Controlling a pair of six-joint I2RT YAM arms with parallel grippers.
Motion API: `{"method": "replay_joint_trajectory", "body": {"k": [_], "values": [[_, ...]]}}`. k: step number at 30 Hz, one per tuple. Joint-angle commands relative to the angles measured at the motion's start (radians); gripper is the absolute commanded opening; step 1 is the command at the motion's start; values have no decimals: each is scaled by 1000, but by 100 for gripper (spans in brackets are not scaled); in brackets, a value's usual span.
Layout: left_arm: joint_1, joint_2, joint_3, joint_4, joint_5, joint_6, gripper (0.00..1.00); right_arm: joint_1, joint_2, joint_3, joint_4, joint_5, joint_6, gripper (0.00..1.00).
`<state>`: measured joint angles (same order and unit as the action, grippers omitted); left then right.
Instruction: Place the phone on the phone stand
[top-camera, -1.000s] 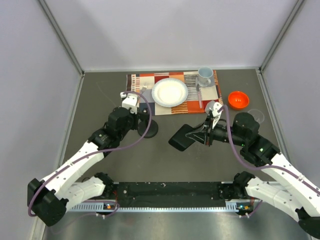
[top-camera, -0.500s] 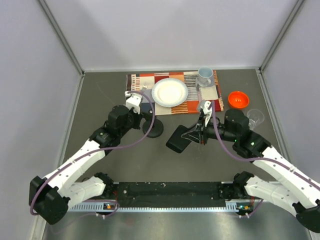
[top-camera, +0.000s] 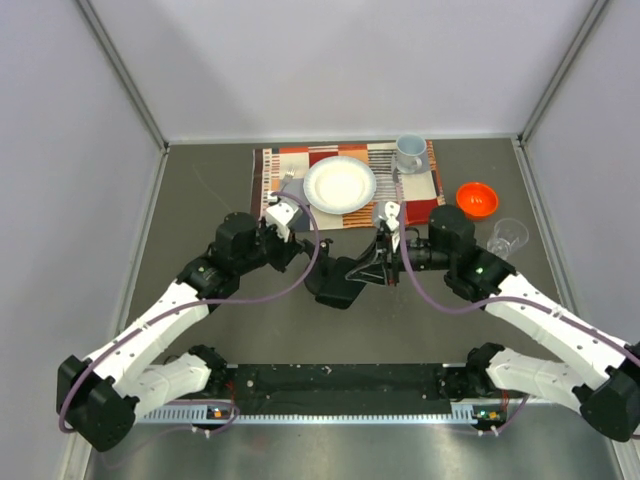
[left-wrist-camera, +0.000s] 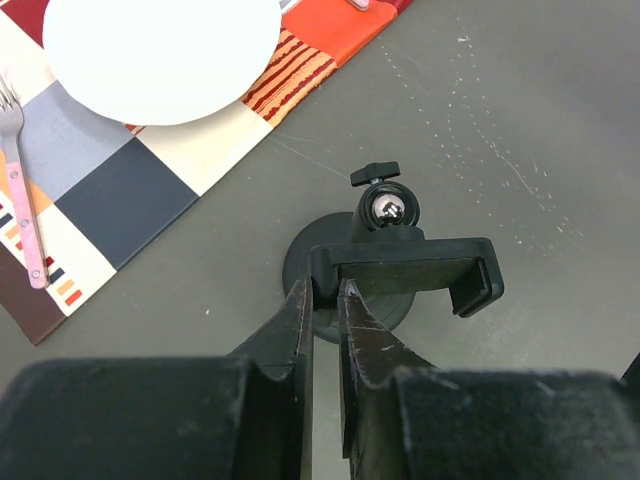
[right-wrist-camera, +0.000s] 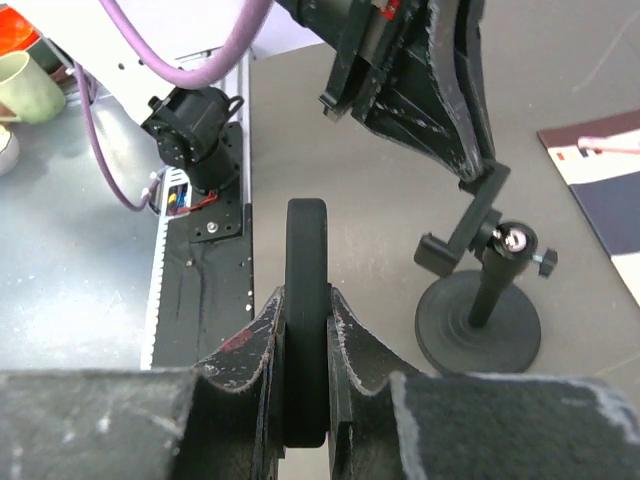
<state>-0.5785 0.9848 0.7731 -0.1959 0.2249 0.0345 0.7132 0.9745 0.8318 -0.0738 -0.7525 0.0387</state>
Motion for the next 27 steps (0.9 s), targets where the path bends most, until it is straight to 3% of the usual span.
{"method": "replay_joint_trajectory", "body": {"k": [1,3,7,9,13,14,16,27], "values": [[-7,-9,28,-25,57,-13,17,37,27,121,77,-114,-158,0],[-7,-20,43,-42,63,-25,29,51,55,144,16,-117,-215,0],[-7,-70,71,-89,32,-82,41,63,128,239,-47,-162,-272,0],[-6,-101,87,-121,5,-91,43,81,157,288,-93,-160,-328,0],[2,-219,89,-203,-183,-99,48,117,265,384,-138,-133,-401,0],[12,-236,92,-214,-287,-111,49,120,285,403,-145,-131,-416,0],[28,-280,89,-232,-335,-117,50,126,323,461,-168,-127,-434,0],[103,-337,28,-212,-266,-168,52,170,524,644,-337,-113,-718,0]]}}
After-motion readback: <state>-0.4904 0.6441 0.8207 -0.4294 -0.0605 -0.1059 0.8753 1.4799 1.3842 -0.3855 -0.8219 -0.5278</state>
